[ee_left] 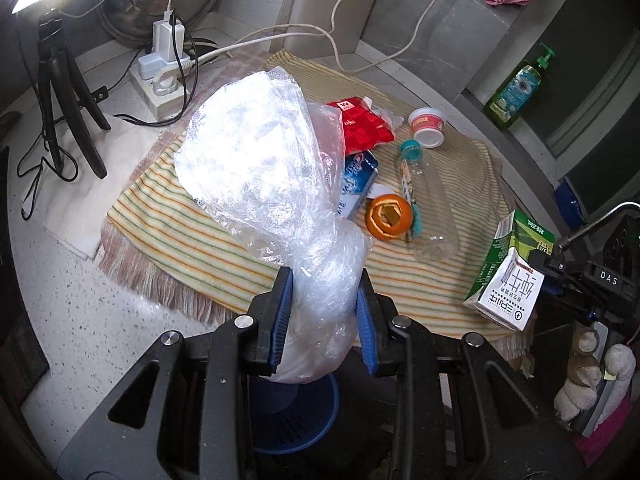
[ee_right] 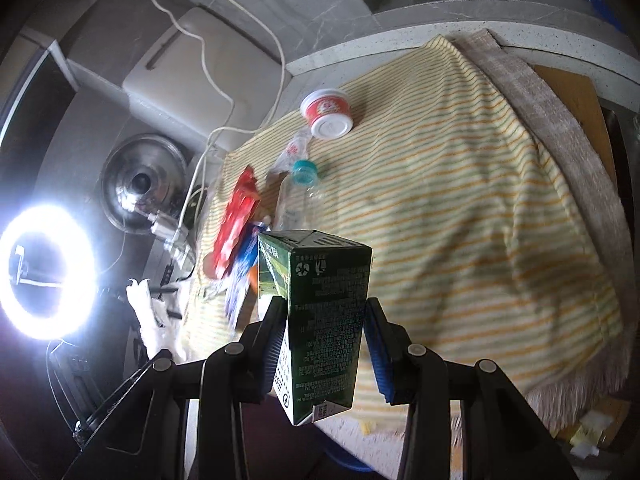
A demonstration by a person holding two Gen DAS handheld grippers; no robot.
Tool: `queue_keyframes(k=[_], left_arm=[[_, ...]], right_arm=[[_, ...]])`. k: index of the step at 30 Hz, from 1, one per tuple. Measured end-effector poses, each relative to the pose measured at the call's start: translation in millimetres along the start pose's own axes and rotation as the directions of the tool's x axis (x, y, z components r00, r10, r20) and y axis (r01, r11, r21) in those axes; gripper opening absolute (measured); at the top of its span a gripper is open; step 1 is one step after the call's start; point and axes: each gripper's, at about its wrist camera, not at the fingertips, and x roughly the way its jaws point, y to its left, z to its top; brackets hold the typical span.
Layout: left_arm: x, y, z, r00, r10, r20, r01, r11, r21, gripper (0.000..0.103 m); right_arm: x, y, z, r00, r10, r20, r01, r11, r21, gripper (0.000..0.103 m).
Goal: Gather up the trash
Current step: 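Lift the bag and carton and carry both down over the blue basket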
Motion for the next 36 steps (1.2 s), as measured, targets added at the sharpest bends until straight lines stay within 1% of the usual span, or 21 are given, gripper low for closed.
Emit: queue_keyframes(k=[7, 11, 15, 18, 22, 25, 31, 36], left_arm=[[-2.3, 0.4, -51.9, 0.997, -0.042, -0.061, 0.044, 0.998, 0.035, 0.030], [1.2, 10.8, -87.1, 0.991, -0.058, -0.118, 0.064, 0.997, 0.052, 0.030], [13.5, 20.4, -124.8, 0.981, -0.063, -0.183, 0.077, 0.995, 0.068, 0.030], [29.1, 26.0, -150.5, 0.970, -0.072, -0.233, 0.091, 0.993, 0.070, 0.030], [56.0, 27.0, -181.3, 0.955, -0.069, -0.289, 0.100, 0.990, 0.094, 0.030], [79.2, 27.8, -200.7, 0.948, -0.060, -0.313, 0.099, 0.989, 0.107, 0.030], [124.9, 37.7, -232.4, 0.936, -0.063, -0.347, 0.102, 0.990, 0.094, 0.029], [161.4, 50.9, -257.7, 0.929, -0.034, -0.369, 0.076, 0.992, 0.100, 0.029]], right_arm=[[-11.2, 11.5, -55.2, 1.000, 0.013, -0.012, -0.014, 1.000, -0.028, 0.040], [-4.2, 13.6, -95.2, 0.999, 0.013, -0.043, -0.013, 1.000, -0.015, 0.040], [10.0, 13.1, -139.8, 0.997, -0.020, -0.079, 0.018, 1.000, -0.025, 0.040], [20.8, 8.7, -166.4, 0.994, -0.055, -0.098, 0.052, 0.998, -0.034, 0.040], [38.7, -0.4, -194.2, 0.988, -0.098, -0.122, 0.093, 0.994, -0.052, 0.040], [58.4, -6.3, -209.1, 0.981, -0.144, -0.129, 0.133, 0.987, -0.089, 0.040], [105.2, -24.0, -239.0, 0.967, -0.201, -0.159, 0.178, 0.972, -0.153, 0.040], [140.9, -40.1, -255.7, 0.952, -0.254, -0.173, 0.218, 0.955, -0.201, 0.040]])
